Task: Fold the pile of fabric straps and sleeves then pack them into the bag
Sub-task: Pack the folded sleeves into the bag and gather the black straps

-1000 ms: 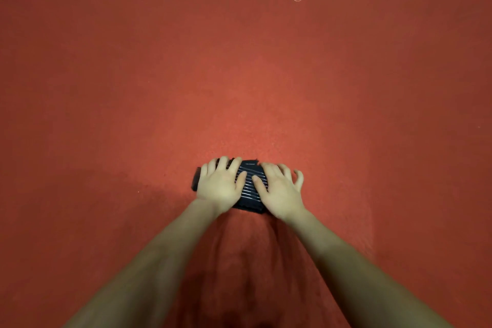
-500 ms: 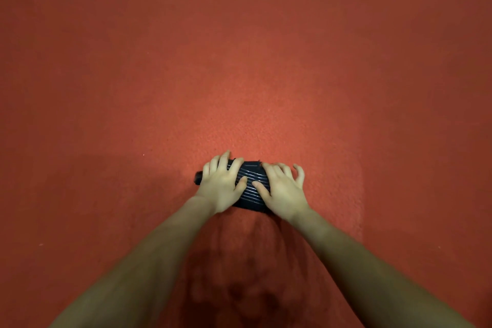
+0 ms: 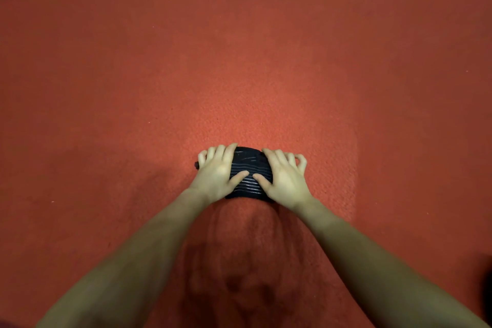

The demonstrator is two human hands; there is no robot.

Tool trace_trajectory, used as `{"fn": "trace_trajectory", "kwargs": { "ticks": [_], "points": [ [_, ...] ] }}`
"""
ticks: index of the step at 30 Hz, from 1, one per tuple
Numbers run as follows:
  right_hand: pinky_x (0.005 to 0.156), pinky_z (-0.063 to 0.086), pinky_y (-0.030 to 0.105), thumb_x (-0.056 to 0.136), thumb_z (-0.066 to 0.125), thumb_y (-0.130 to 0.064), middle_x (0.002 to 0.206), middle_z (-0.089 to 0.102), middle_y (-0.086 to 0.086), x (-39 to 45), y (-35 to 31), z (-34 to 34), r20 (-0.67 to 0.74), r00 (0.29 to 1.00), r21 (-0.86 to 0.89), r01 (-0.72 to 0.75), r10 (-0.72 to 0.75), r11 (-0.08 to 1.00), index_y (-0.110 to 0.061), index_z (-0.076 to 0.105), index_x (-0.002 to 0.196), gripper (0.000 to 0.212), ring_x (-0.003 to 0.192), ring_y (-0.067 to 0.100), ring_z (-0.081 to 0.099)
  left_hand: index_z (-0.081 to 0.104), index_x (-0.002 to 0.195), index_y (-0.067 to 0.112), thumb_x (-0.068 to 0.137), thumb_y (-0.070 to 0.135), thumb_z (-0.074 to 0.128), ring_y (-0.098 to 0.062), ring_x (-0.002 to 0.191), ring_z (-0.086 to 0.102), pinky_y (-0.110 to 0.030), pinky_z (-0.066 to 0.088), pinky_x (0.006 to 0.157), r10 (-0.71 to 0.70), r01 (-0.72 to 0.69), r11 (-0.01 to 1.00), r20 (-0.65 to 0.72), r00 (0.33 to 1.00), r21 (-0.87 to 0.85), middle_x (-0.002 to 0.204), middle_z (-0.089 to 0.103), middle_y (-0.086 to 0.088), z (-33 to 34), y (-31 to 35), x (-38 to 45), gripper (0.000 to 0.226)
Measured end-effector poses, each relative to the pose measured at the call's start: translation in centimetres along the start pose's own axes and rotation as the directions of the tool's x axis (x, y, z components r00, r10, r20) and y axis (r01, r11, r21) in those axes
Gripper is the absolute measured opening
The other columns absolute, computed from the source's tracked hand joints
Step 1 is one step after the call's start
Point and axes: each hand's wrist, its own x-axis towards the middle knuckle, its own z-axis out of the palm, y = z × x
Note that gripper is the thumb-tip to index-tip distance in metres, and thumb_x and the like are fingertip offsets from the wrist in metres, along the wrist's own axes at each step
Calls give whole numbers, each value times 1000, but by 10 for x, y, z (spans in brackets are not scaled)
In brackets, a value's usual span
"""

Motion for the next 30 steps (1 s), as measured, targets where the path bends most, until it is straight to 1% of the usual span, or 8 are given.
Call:
{"fn": "trace_trajectory", "kwargs": {
  "ticks": [3, 6, 8, 13, 17, 21, 26, 30],
  "points": [
    [106, 2, 40, 85, 50, -56, 138, 42, 4, 2, 3, -7, 70, 998, -1, 5, -5, 1000, -21, 42, 139, 65, 130, 25, 33, 43, 137, 15, 84, 66, 31, -23, 115, 40, -36, 18, 97, 44, -43, 999, -36, 998, 11, 122, 50, -2, -1, 3, -7, 75],
    [112, -8, 45, 86, 56, -55, 156, 23, 4, 0, 6, -8, 160, 987, 8, 30, -31, 1000, -23, 20, 150, 81, 145, 23, 13, 42, 138, 21, 90, 57, 48, -22, 121, 36, -38, 16, 100, 35, -33, 998, -43, 998, 45, 128, 48, 4, 1, 4, -13, 60],
    [113, -10, 47, 85, 56, -55, 156, 25, 1, 1, 5, -10, 196, 979, 15, 44, -46, 999, -22, 11, 152, 87, 145, 22, 14, 40, 139, 24, 90, 54, 50, -22, 125, 31, -40, 14, 102, 25, -23, 998, -44, 999, 53, 131, 46, 7, -1, 5, -16, 58],
    [113, -3, 45, 83, 53, -61, 133, 41, 5, -1, 3, -11, 146, 985, -27, 92, -87, 995, -17, 31, 145, 79, 130, 24, 33, 38, 139, 24, 88, 62, 45, -24, 124, 33, -40, 15, 101, -5, 9, 999, -69, 998, 53, 131, 47, 7, 3, 5, -29, 64],
    [111, -6, 43, 86, 37, -63, 143, 40, 7, -13, -1, -10, 106, 987, 4, 124, -123, 992, -13, 39, 137, 72, 140, 25, 24, 44, 137, 19, 78, 74, 20, -31, 121, 41, -46, 21, 100, 15, 0, 990, -104, 994, 143, 127, 54, -2, 5, 2, -34, 84],
    [109, -5, 44, 95, 43, -51, 138, 51, 6, -24, -4, -4, 79, 989, -73, 128, -122, 989, -11, 38, 140, 61, 140, 26, 31, 44, 139, 21, 83, 70, 22, -32, 130, 35, -48, 12, 107, 11, 0, 993, -96, 995, 119, 128, 53, -4, 6, 1, -36, 78],
    [99, 15, 44, 88, 38, -51, 97, 72, 5, -37, -8, -3, -75, 990, -115, 107, -116, 988, -9, 64, 116, 57, 109, 28, 64, 57, 127, 18, 85, 65, 24, -34, 111, 48, -46, 20, 96, 63, -44, 993, -170, 983, 113, 105, 62, -5, 6, 11, -40, 71],
    [98, 17, 43, 89, 39, -50, 100, 73, 4, -64, 8, -14, -162, 982, -96, 87, -101, 992, -9, 64, 117, 55, 107, 24, 65, 61, 120, 16, 87, 62, 32, -35, 105, 52, -45, 19, 93, 168, -139, 979, -198, 966, 152, 95, 64, -4, 5, 37, -44, 63]
  ]
}}
